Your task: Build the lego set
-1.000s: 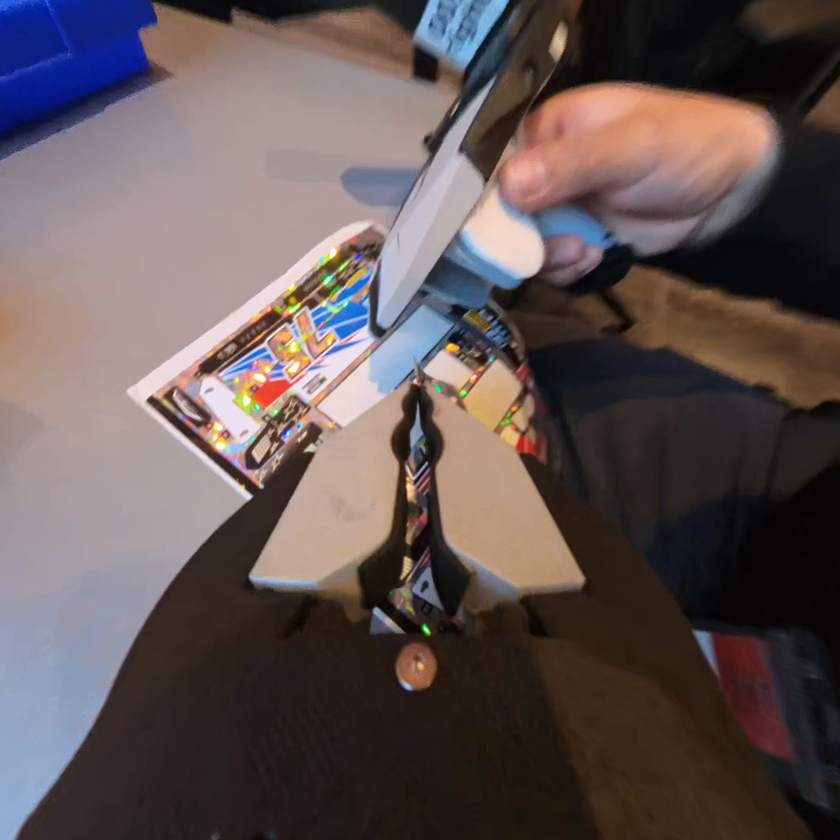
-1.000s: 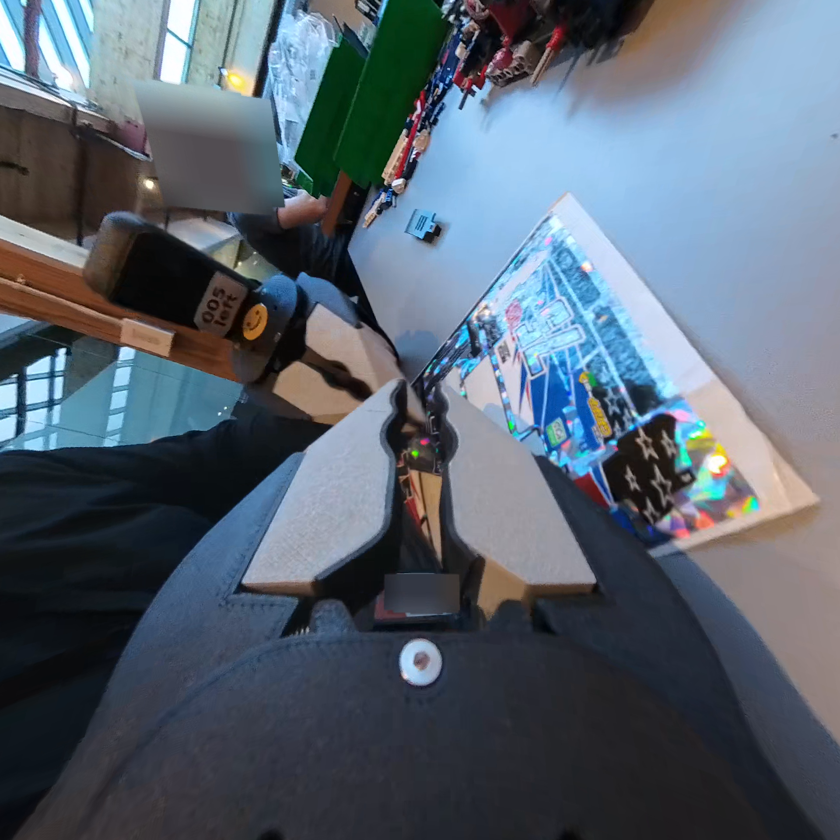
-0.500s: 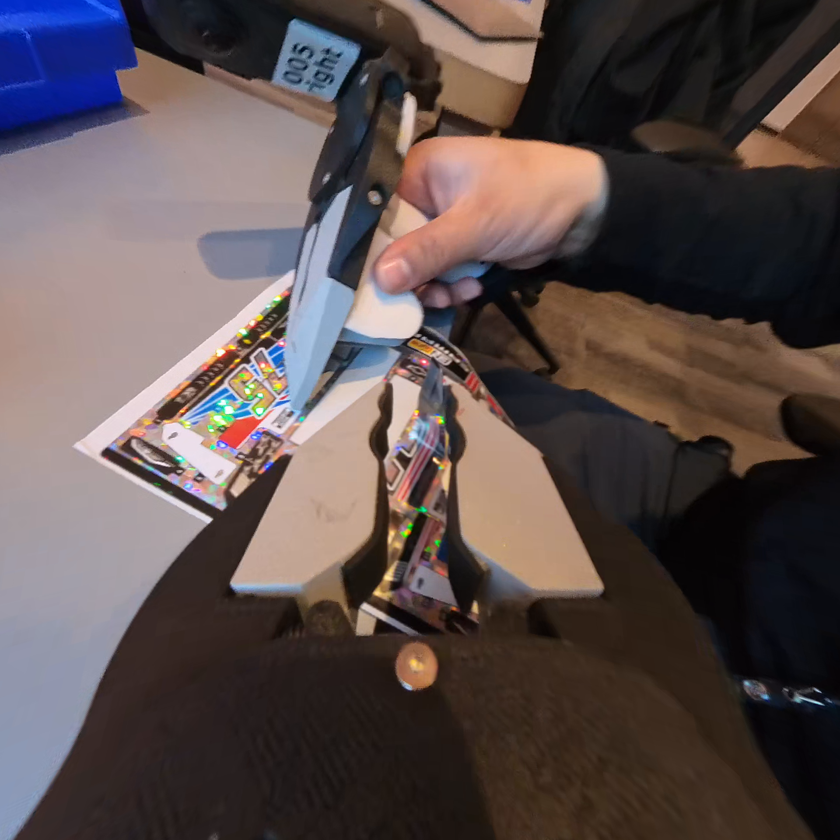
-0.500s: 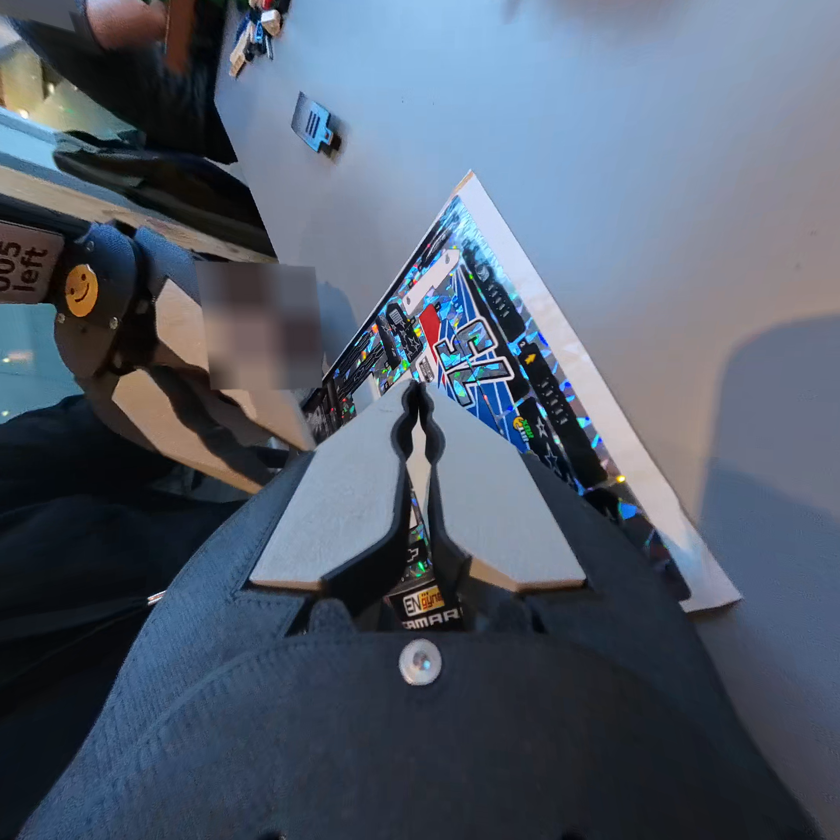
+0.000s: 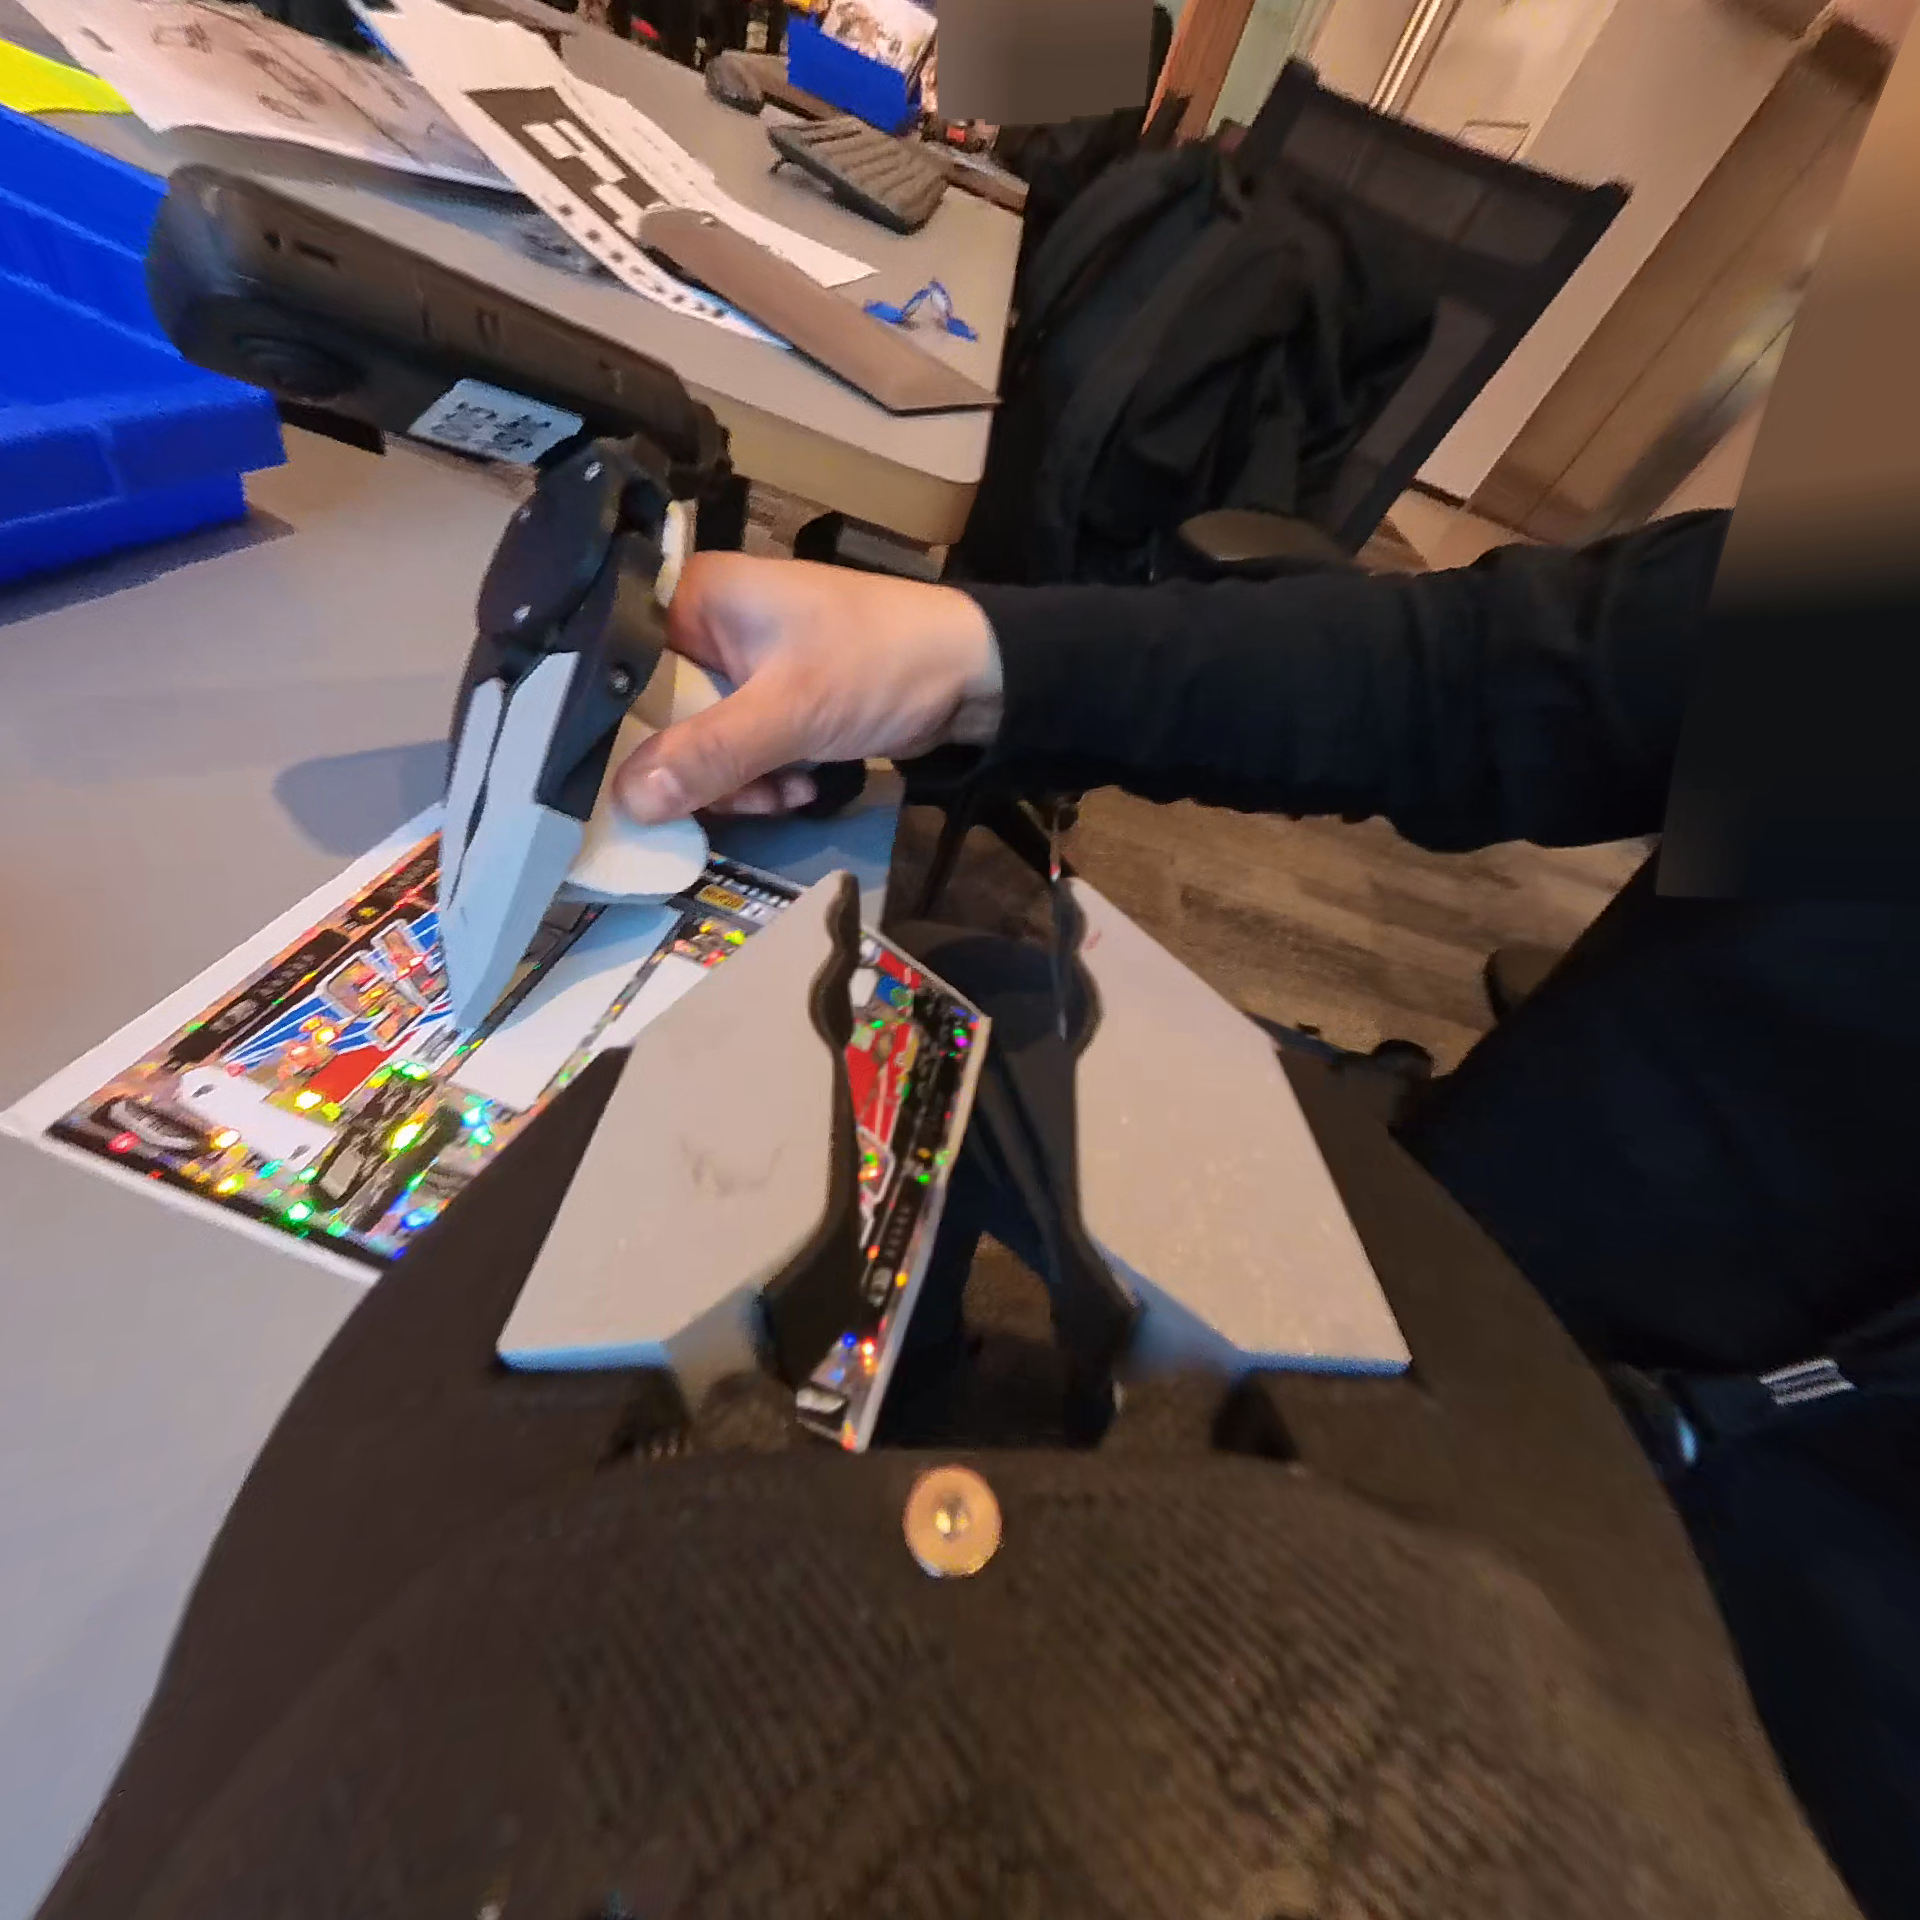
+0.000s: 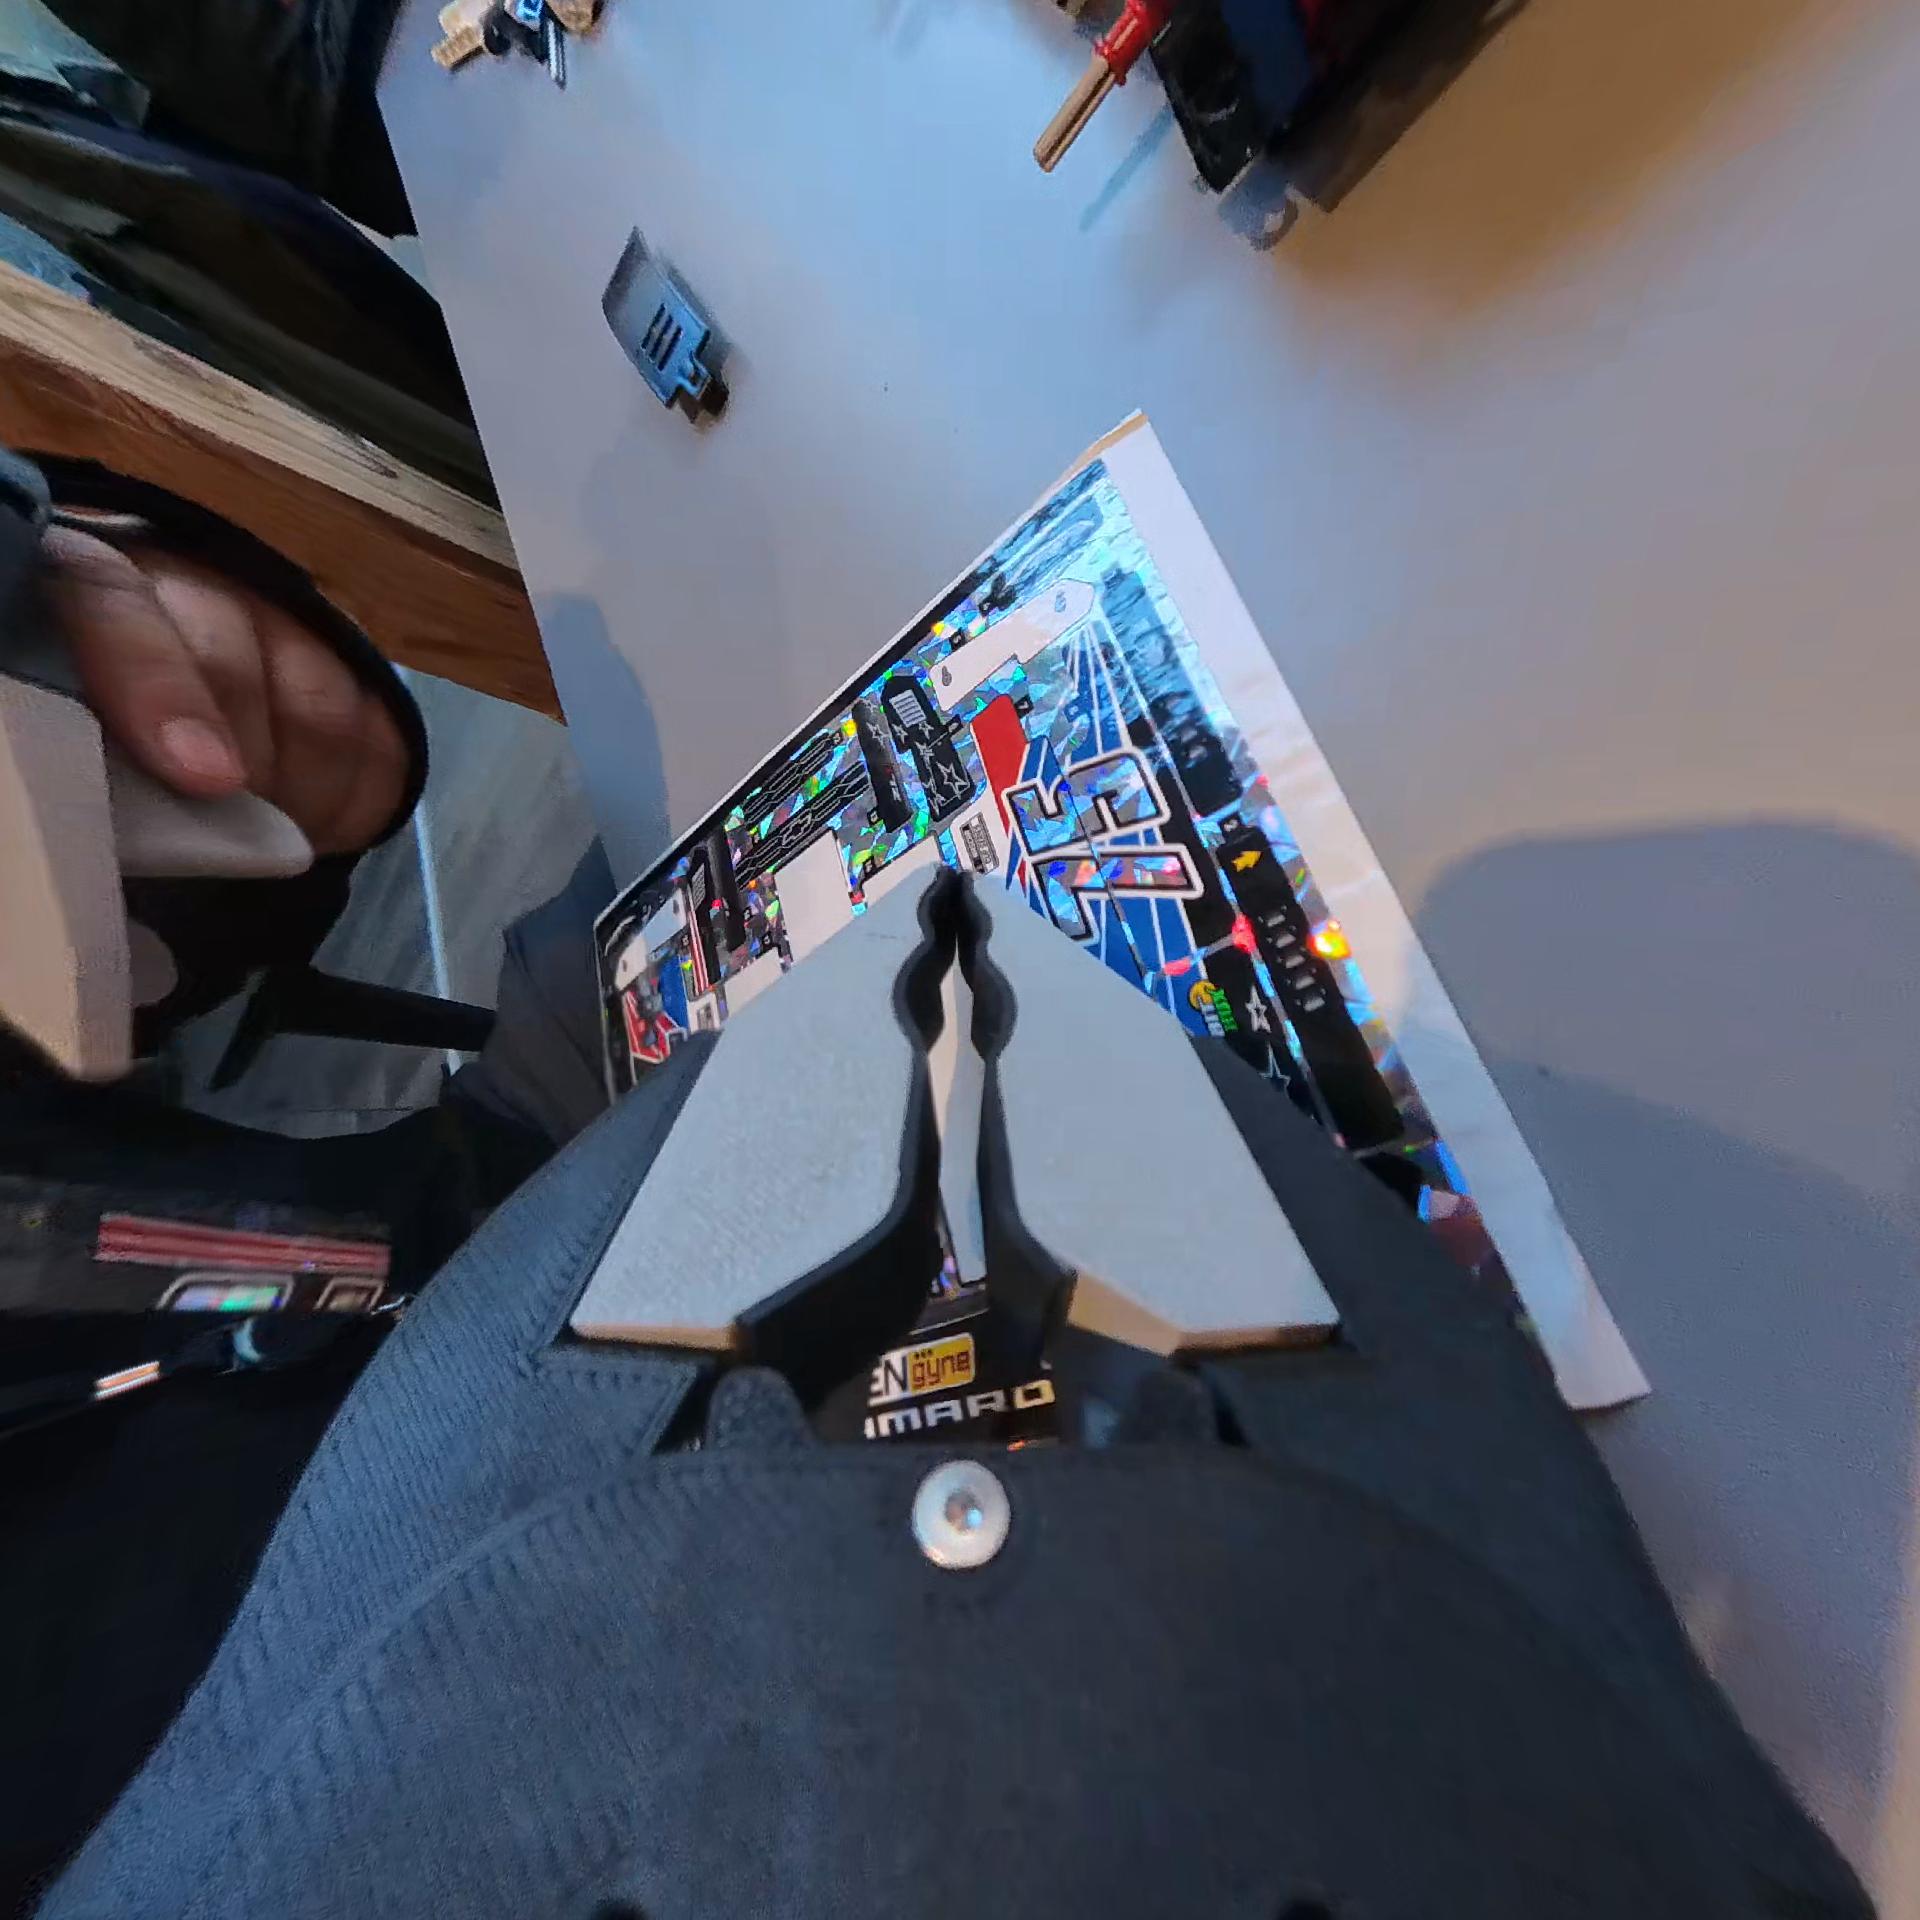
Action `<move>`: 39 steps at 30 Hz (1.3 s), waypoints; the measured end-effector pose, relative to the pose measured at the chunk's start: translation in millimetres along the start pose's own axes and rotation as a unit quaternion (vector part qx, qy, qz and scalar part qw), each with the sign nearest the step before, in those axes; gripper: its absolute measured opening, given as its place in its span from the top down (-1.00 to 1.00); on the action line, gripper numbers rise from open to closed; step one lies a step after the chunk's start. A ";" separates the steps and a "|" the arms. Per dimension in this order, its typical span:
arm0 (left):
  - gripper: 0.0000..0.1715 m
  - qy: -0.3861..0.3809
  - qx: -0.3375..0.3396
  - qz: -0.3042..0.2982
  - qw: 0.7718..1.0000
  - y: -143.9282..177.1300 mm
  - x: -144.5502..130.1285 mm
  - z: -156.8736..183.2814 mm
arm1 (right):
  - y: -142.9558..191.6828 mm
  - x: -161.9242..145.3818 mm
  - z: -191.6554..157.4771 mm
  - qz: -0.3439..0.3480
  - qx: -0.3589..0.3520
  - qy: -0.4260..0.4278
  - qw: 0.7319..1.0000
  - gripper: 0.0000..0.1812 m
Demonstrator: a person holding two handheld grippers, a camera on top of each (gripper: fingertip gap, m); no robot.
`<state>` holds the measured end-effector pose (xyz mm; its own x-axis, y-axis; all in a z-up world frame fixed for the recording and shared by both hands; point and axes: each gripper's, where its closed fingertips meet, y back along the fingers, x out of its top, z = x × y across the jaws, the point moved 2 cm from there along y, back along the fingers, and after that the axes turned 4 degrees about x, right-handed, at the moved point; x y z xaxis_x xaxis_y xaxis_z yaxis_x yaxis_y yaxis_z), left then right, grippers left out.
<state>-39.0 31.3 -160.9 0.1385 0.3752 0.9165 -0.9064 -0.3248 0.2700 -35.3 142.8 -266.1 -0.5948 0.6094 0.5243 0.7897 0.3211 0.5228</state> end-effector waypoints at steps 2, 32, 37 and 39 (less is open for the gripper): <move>0.69 0.011 0.010 0.009 1.000 3.5 -2.9 -12.0 | -1.0 2.7 1.3 0.000 -0.001 0.010 1.000 1.00; 0.68 -0.346 0.476 0.027 0.808 35.5 26.2 -98.2 | 11.4 73.8 -96.9 0.057 0.177 -0.217 0.958 0.59; 0.72 -0.358 0.469 0.034 0.807 33.3 17.2 -95.2 | 2.5 71.0 -95.9 0.044 0.155 -0.231 0.959 0.67; 0.72 -0.361 0.465 0.036 0.807 34.0 15.9 -95.0 | 0.5 69.7 -93.3 0.041 0.153 -0.236 0.959 0.74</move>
<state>-105.5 108.8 -165.2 0.6005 -0.1683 0.7817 -0.2765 -0.9610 0.0054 -90.4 117.8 -166.6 -0.4512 0.8787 0.1557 0.8813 0.4114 0.2326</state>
